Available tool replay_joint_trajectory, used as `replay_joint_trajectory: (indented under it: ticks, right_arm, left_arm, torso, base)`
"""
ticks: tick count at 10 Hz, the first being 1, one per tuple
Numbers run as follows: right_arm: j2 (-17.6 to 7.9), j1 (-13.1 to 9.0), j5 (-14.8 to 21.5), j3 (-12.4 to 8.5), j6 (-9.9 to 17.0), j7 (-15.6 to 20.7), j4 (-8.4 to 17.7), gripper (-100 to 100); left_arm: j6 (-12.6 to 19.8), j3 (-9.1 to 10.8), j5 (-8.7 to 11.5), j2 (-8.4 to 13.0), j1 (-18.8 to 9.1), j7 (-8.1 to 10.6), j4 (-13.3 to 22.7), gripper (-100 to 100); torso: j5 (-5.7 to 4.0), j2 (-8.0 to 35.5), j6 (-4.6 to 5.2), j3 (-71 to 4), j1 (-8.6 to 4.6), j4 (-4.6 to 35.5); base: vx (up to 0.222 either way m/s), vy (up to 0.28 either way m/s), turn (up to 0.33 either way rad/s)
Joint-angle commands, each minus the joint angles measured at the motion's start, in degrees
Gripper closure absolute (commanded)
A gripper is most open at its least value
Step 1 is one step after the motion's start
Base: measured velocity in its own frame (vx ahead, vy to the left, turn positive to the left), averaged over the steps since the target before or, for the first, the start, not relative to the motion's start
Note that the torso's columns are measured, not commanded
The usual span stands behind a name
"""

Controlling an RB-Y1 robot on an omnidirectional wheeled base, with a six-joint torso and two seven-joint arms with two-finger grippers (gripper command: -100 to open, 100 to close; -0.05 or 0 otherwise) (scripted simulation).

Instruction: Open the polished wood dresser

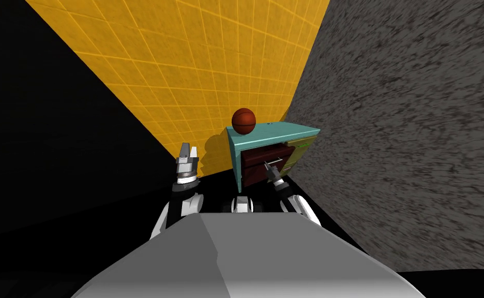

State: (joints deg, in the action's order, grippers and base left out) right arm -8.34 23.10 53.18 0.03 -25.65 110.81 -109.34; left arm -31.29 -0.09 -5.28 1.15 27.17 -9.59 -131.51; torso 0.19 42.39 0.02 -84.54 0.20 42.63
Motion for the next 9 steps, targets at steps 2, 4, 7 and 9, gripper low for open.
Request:
replay_joint_trajectory:
  ticks: [2, 4, 7, 9]
  right_arm:
    - [-0.3, 0.6, -0.3, 0.2, -0.6, -0.1, -1.4, 100]
    - [-0.4, 1.2, -0.3, 0.3, -0.8, -0.1, -1.1, 100]
    - [-4.5, 2.3, 0.2, 0.3, 3.9, -4.7, -5.6, -100]
    - [-7.6, 2.9, 0.5, 0.2, 7.6, -8.1, -9.1, -100]
  left_arm:
    - [0.0, 0.00, 0.0, 0.0, 0.0, 0.00, 0.0, 0]
    - [0.0, 0.00, 0.0, 0.0, 0.0, 0.00, 0.0, 0]
    - [0.0, -0.01, 0.0, 0.0, 0.0, 0.00, 0.0, 0]
    - [0.0, 0.00, 0.0, 0.0, 0.0, 0.00, 0.0, 0]
  torso:
    - [-0.08, 0.3, 0.02, 0.1, -0.15, -0.1]
    - [-0.04, 0.3, 0.10, 0.2, -0.28, 0.1]
    - [-0.12, -0.3, -0.02, -0.2, -0.04, -0.4]
    - [-0.18, -0.2, -0.03, -0.1, -0.19, -0.4]
  base:
    - [-0.185, -0.059, -0.029]
    - [-0.144, -0.069, -0.017]
    - [-0.021, 0.012, 0.078]
    - [-0.006, 0.020, 0.084]
